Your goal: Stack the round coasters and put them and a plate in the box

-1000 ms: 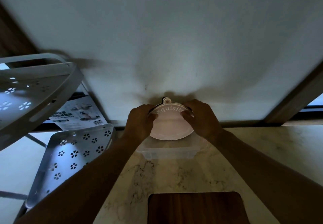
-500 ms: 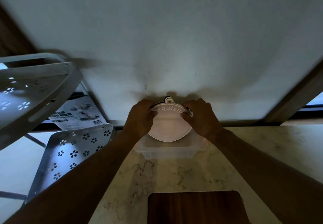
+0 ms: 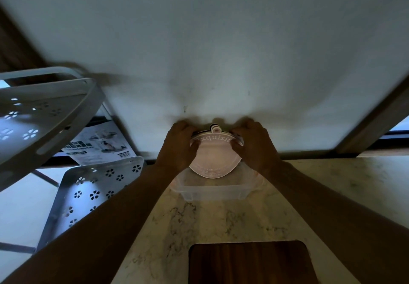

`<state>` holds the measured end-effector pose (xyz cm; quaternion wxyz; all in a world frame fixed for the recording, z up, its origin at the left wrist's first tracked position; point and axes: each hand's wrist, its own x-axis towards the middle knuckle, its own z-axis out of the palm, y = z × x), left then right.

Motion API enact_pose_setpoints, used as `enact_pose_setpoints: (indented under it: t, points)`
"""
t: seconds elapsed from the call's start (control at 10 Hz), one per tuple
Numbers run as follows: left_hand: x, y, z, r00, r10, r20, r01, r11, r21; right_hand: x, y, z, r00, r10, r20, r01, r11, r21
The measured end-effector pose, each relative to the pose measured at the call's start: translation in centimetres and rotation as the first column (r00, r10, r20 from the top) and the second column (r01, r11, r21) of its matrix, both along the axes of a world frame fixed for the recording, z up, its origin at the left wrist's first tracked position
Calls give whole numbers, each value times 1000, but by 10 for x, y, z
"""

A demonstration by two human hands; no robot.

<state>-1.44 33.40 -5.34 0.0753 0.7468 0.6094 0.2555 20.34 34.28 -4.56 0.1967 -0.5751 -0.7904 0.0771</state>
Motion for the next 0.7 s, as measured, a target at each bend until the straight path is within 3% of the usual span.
enact_pose_setpoints:
  t: [0.4,0.7]
  points:
    - [-1,-9,18,987,-42,-152,41,999,-12,2,-7,11,994,-36,103,37,999,-8]
    - [-11,-51,44,969,-6,-247,-31,989,-146,8,-39,46,993,42,109,-14,970,-245]
